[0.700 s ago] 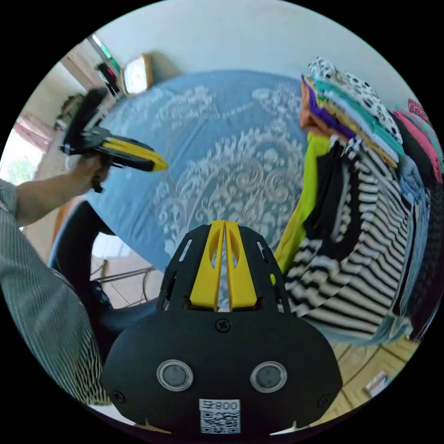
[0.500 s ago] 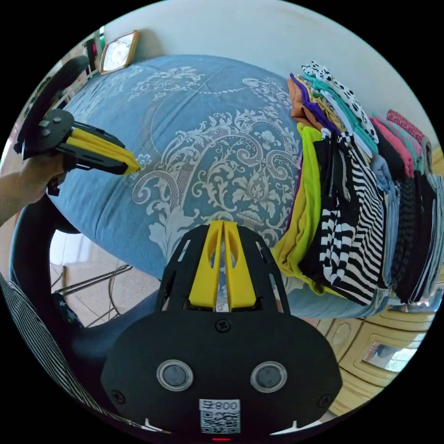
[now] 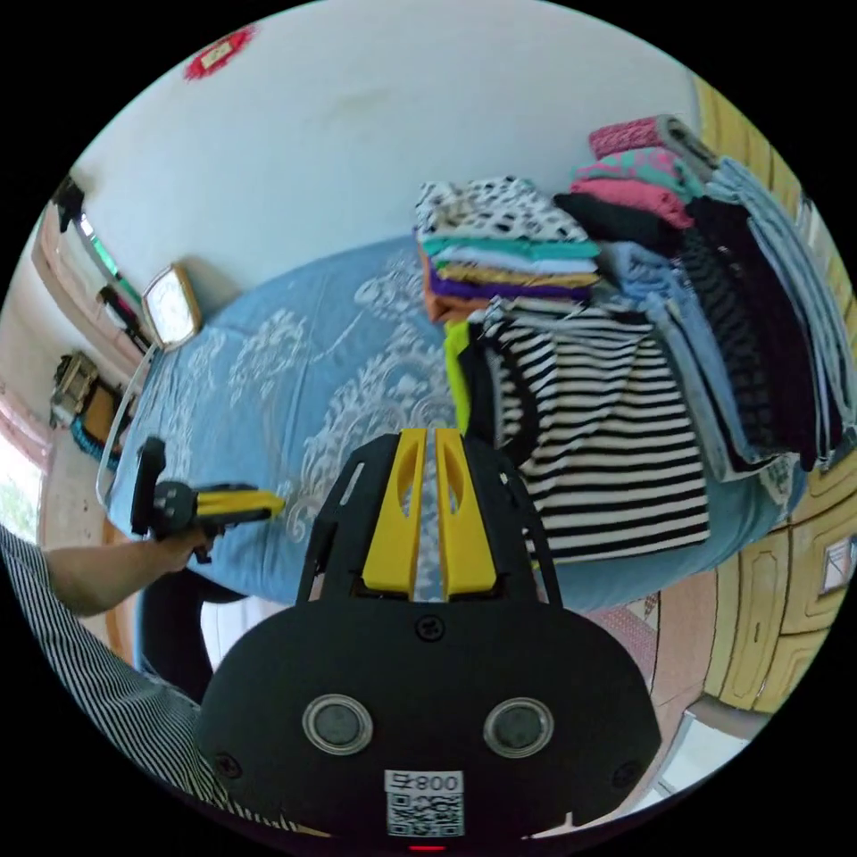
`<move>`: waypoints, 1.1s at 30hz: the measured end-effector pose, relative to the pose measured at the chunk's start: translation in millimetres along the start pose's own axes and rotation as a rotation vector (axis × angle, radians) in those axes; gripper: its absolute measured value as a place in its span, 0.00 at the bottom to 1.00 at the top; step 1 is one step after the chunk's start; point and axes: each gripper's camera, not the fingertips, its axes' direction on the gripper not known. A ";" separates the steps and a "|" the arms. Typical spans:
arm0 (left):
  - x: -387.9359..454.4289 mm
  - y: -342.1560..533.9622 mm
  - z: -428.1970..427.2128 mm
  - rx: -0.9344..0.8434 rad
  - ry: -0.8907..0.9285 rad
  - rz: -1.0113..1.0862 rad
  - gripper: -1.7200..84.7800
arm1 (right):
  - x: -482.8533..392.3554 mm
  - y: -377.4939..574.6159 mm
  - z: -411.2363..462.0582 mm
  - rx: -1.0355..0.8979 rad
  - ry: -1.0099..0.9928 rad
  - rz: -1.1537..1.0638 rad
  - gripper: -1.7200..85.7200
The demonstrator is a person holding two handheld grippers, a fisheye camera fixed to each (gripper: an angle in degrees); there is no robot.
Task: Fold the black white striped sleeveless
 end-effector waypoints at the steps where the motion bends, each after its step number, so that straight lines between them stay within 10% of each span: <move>1: 0.3 3.5 -0.1 -0.006 0.017 -0.015 0.02 | 9.9 -16.2 -6.5 0.014 0.023 0.019 0.07; 17: -21.2 61.8 16.1 -0.054 0.179 -0.084 0.02 | 38.8 -144.7 -23.0 -0.056 0.018 0.156 0.08; 33: -70.1 143.0 -12.4 0.178 0.416 -0.147 0.03 | 38.0 -141.8 -259.5 0.113 -0.428 0.144 0.04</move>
